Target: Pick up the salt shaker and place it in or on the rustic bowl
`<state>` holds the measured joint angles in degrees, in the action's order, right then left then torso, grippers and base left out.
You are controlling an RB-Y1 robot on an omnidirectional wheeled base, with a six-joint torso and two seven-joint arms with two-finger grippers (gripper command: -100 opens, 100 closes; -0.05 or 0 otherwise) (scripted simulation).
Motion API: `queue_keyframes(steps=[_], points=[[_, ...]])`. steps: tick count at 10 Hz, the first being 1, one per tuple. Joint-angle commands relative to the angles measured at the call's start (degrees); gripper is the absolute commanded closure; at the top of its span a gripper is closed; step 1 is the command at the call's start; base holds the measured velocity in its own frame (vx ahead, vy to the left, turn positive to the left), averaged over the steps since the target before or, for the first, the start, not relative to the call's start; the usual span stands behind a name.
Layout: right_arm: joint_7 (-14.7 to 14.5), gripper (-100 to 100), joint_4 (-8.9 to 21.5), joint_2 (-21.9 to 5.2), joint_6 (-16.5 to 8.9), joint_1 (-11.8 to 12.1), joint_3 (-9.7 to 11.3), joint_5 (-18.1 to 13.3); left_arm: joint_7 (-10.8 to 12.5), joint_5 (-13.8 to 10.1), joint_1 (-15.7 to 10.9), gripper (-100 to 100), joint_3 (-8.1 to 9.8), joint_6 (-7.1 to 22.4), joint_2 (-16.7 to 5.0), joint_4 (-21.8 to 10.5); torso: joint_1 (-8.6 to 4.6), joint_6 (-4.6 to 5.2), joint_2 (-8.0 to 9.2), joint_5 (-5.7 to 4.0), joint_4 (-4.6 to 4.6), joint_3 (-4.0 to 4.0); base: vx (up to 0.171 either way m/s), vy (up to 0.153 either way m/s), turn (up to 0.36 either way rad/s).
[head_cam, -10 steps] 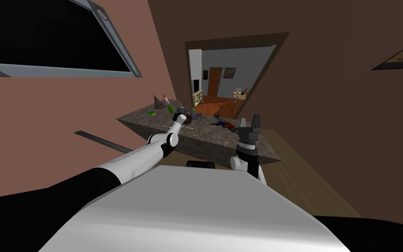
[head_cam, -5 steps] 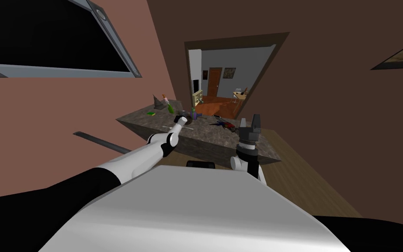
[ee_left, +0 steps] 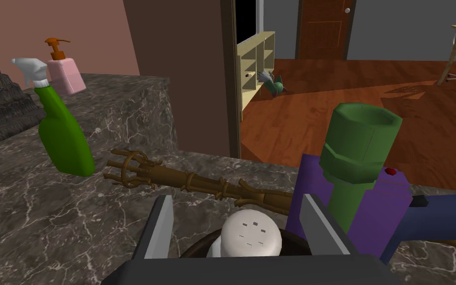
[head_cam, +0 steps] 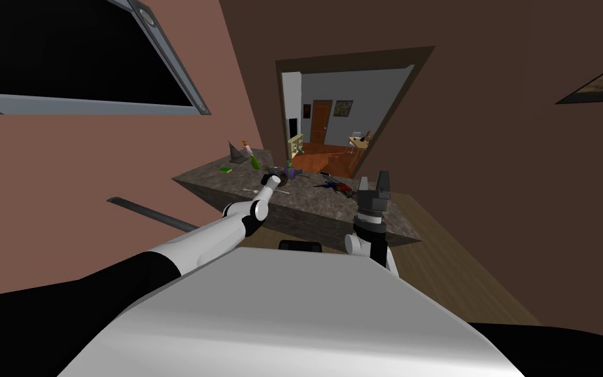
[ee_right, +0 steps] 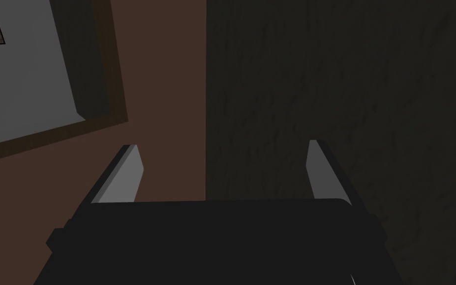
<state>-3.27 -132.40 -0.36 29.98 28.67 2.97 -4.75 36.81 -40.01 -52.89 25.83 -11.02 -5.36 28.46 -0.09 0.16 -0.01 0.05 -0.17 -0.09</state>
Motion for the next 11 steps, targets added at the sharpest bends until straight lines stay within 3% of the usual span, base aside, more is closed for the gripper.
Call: queue_keyframes(steps=[1,4,5,6,7,8,9,10,11], points=[[0.0,0,0.0,0.0,0.0,0.0,0.0,0.0,0.0,0.0,0.0,-100,0.0,0.0,0.0,0.0,0.0,0.0,0.0,0.0,0.0,0.0,0.0,0.0,0.0],[0.0,0,0.0,0.0,0.0,0.0,0.0,0.0,0.0,0.0,0.0,-100,0.0,0.0,0.0,0.0,0.0,0.0,0.01,0.0,0.0,0.0,0.0,0.0,0.0],[0.0,0,0.0,0.0,0.0,0.0,0.0,0.0,0.0,0.0,0.0,0,0.0,0.0,0.0,0.0,0.0,0.0,0.01,0.0,0.0,0.0,0.0,0.0,0.0],[0.0,0,0.0,0.0,0.0,0.0,0.0,0.0,-1.8,-0.3,0.7,-100,2.0,2.9,0.3,2.9,0.0,0.0,0.01,0.0,0.0,0.0,0.042,-0.061,0.135],[0.0,0,0.0,0.0,0.0,0.0,0.0,0.0,-1.8,-0.3,0.7,-100,2.0,3.9,0.3,3.2,-0.18,-0.03,-0.11,-0.03,-0.01,-0.06,0.039,-0.078,0.092],[0.0,0,0.0,0.0,0.0,0.0,0.0,0.0,-3.5,-0.6,1.3,-100,4.0,5.6,0.5,5.4,-0.26,0.01,-0.13,-0.06,-0.03,-0.07,-0.021,-0.064,0.131],[0.0,0,0.0,0.0,0.0,0.0,0.0,0.0,-3.5,-0.6,1.3,-100,4.0,7.3,0.5,6.3,-0.22,-0.02,0.04,-0.05,0.0,0.01,-0.027,-0.034,0.099],[0.0,0,0.0,0.0,0.0,0.0,0.0,0.0,-5.3,-1.0,2.0,-100,6.0,9.4,0.8,9.2,-0.13,0.0,0.09,-0.03,0.02,0.05,-0.036,-0.048,0.137],[0.0,0,0.0,0.0,0.0,0.0,0.0,0.0,-5.3,-1.0,2.0,-100,6.0,11.3,0.8,9.5,-0.14,-0.03,0.14,-0.03,0.03,0.08,-0.019,-0.025,0.072]])
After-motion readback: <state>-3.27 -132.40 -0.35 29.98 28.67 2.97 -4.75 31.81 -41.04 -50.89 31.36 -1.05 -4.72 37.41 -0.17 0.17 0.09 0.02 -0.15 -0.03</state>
